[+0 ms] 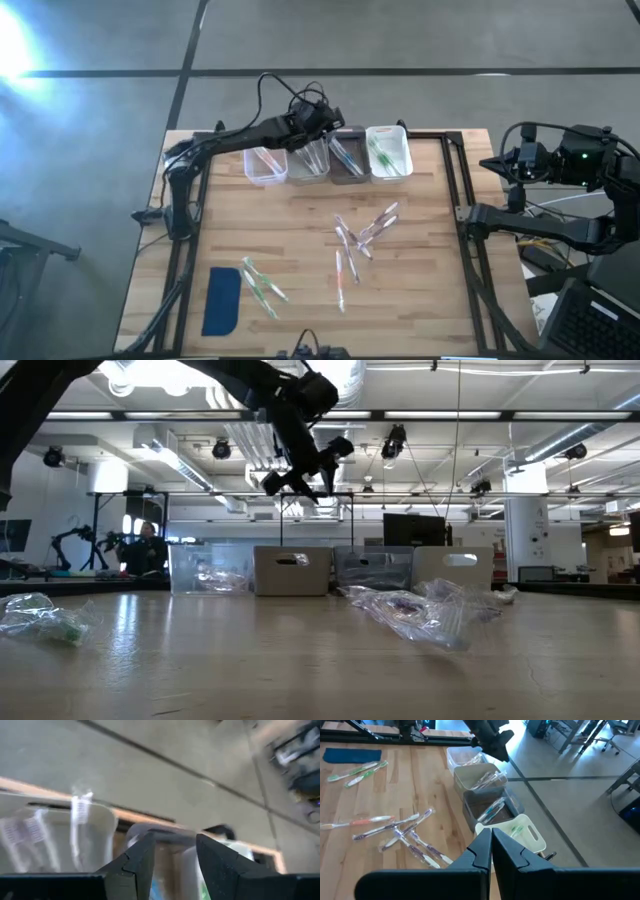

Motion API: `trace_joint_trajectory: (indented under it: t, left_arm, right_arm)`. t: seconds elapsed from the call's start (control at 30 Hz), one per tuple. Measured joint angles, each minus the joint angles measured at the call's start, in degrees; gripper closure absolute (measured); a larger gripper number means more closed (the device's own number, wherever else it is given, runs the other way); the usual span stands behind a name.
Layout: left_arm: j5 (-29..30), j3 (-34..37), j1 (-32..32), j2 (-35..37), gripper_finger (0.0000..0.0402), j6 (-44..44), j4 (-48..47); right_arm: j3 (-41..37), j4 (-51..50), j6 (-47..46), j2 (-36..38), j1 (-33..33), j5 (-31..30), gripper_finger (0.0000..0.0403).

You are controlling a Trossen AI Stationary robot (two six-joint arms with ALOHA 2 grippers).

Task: Pick & Place Toothbrushes
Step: Adjust the gray bin

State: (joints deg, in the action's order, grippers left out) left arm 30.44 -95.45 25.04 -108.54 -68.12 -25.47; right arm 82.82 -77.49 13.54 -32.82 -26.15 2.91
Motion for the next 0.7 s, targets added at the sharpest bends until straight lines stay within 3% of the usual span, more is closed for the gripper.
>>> trace_joint_trajectory:
  t: [0.1,0.3,0.7]
  left_arm:
    - [-0.14,1.1,1.02,-0.73,0.0252,-3.36,1.0]
    - [-7.13,1.69,1.9,-3.43,0.0254,-5.58,-0.01]
    - [-6.5,2.0,2.4,-8.48,0.0297,-7.49,-1.29]
  right_arm:
    - [0.0,0.0,0.12,0.0,0.0,-0.01,0.0394]
    - [0.01,0.0,0.0,0.0,-0.02,0.01,0.0394]
    - [0.01,0.0,0.05,0.0,-0.02,-0.01,0.0394]
